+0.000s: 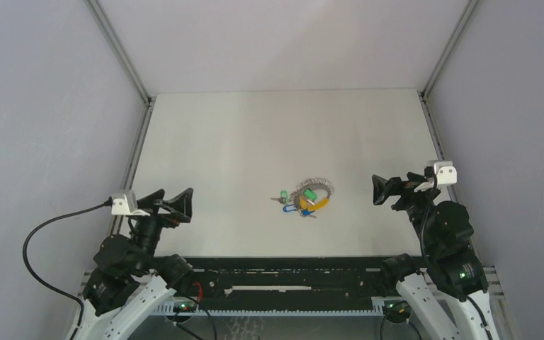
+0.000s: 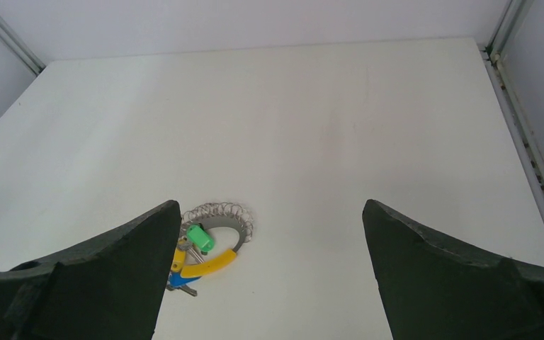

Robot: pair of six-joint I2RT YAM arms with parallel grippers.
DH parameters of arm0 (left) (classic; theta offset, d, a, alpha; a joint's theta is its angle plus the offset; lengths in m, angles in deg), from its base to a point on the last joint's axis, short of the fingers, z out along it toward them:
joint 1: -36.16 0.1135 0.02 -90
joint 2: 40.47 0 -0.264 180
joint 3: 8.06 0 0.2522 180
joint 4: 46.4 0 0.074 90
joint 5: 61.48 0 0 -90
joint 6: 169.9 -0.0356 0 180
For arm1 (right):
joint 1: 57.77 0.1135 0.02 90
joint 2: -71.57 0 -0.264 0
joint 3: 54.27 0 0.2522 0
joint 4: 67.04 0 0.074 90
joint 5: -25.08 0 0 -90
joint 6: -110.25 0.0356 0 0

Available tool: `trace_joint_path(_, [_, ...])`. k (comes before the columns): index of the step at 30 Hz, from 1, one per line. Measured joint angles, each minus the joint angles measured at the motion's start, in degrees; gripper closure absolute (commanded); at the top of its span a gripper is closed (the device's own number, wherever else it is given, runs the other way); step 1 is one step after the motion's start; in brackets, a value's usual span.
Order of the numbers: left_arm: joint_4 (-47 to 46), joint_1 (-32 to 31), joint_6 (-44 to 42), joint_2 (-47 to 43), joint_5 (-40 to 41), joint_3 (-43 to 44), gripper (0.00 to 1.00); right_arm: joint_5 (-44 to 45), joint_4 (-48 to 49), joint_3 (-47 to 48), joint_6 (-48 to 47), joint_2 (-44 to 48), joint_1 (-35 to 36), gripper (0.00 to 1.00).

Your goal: Put the keys on the keyring

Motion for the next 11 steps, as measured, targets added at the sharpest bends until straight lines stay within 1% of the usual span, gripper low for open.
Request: trace_joint_path(11, [-1.79,0.00,-0.48,0.00,-1.40,-1.22,0.00,-0.04,0.00,0.00,-0.02,0.17,0.00,0.00])
